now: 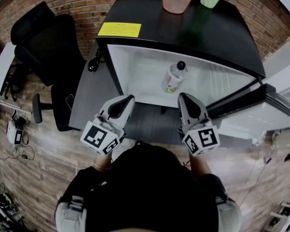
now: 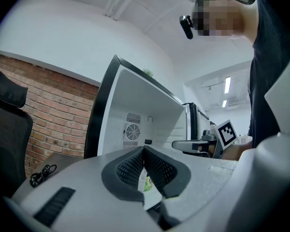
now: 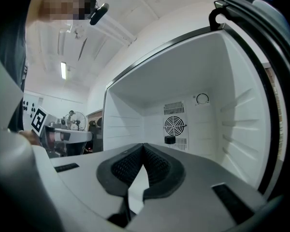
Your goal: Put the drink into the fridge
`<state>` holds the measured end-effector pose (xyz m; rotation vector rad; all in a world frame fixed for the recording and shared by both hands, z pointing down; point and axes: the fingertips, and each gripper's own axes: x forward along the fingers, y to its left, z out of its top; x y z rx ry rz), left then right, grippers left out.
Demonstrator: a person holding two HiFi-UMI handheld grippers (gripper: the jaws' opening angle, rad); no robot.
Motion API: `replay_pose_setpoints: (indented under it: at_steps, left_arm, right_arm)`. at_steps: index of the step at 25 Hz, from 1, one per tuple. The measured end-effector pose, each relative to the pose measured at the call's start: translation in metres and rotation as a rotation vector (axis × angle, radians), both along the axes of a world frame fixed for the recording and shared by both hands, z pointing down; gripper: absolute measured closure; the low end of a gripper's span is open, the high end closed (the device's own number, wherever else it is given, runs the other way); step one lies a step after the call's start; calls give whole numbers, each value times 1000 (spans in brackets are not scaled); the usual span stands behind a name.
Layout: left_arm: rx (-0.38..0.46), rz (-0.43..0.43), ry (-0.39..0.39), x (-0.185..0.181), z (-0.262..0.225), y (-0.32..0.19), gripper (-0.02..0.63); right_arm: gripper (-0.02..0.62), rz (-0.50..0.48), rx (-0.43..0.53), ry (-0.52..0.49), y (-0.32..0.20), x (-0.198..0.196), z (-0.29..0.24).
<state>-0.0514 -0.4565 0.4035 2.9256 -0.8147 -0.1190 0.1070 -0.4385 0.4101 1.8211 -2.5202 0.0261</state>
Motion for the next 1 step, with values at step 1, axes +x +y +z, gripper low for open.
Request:
replay_pose_setpoints:
  at_steps: [1]
  left_arm:
    - [1,1,1,0,0,0,609]
  right_arm:
    - [598,0,1,1,0,0,0]
